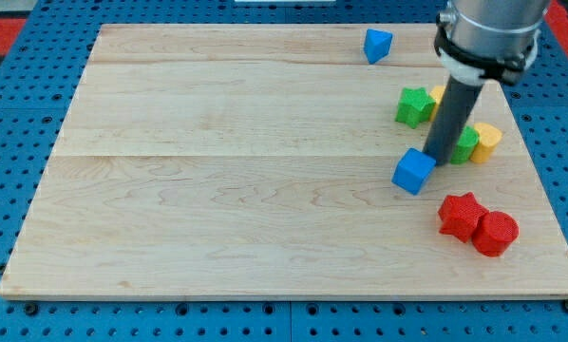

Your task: Place the green circle to the bottom of the green star

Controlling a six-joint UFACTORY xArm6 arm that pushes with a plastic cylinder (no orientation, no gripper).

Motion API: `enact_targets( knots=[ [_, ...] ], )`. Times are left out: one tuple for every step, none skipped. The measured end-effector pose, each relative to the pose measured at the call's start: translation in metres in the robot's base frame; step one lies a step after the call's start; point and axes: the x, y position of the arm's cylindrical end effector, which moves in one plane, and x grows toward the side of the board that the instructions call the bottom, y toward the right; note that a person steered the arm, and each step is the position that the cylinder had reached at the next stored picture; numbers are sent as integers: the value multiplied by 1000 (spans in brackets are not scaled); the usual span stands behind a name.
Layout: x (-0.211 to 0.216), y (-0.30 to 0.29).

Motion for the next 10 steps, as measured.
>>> enact_targets(
  knots=[
    [23,-6],
    [22,45],
    [8,107],
    [-16,93],
    [-40,9],
    [-52,-5],
    [-29,-6],
    [-34,-51],
    [-61,-70],
    [-64,-53]
  ],
)
